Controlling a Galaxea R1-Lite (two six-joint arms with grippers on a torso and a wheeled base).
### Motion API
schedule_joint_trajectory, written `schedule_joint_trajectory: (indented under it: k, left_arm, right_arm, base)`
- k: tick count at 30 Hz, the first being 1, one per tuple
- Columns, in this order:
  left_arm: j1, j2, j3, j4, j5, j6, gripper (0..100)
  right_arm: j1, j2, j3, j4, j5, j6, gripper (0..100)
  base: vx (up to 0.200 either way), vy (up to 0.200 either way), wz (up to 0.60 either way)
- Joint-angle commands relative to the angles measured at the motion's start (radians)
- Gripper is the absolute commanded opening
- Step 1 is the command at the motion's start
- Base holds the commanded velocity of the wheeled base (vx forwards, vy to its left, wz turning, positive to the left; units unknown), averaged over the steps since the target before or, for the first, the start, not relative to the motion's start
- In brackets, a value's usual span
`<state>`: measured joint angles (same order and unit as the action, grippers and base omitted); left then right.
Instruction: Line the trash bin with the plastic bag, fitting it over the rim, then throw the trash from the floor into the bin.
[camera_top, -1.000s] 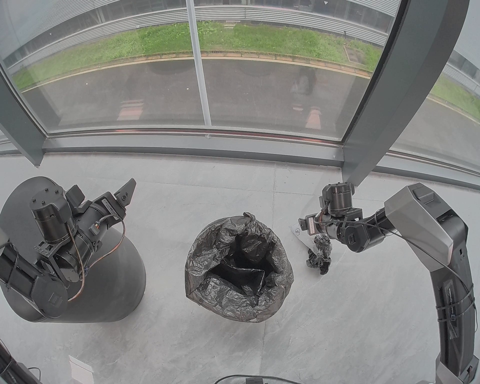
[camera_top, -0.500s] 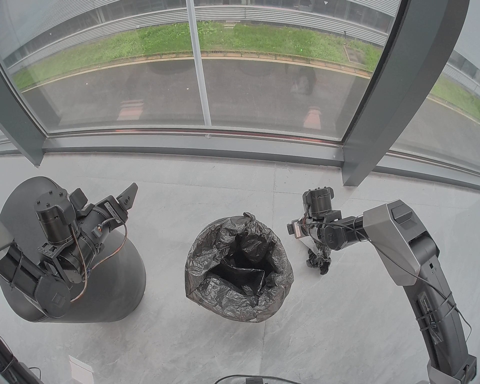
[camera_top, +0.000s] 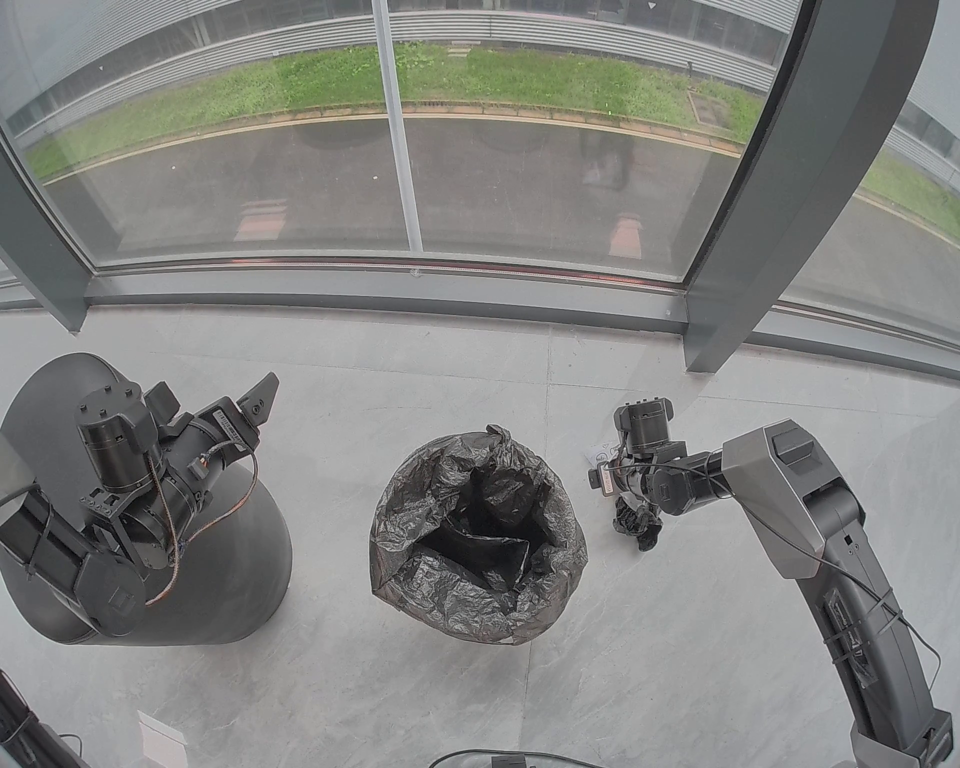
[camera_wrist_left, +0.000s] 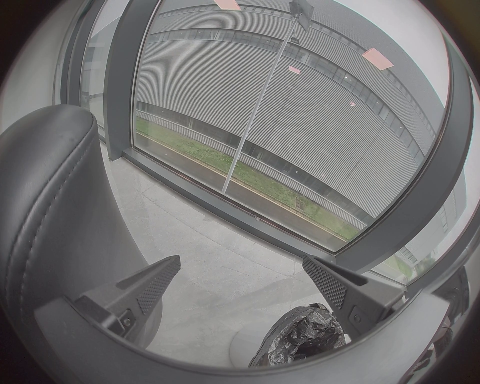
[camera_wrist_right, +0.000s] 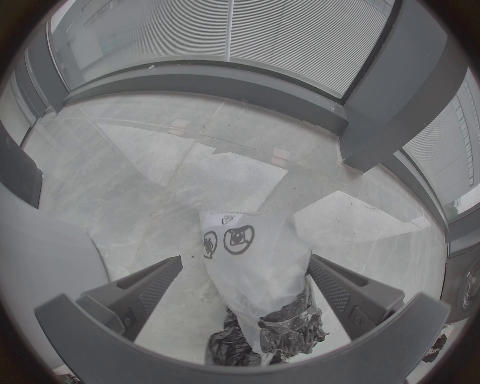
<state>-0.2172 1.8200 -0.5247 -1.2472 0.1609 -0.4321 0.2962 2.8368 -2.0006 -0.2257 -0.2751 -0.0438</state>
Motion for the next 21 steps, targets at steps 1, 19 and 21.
schedule_joint_trajectory:
  k: [1,19,21]
  left_arm:
    - [-0.002,0.009,0.0,0.0,0.0,0.0,100]
    - [-0.001,0.012,0.002,0.0,0.0,0.0,100]
    - [-0.001,0.012,0.002,0.0,0.0,0.0,100]
  right_arm:
    - [-0.009,0.019,0.001,0.0,-0.001,-0.001,100]
    - [-0.008,0.021,0.001,-0.003,-0.003,0.004,0]
    - [-0.008,0.018,0.001,-0.003,-0.003,0.007,0]
  base:
    - [0.0,0.0,0.0]
    - [0.0,0.0,0.0]
    - [0.0,0.0,0.0]
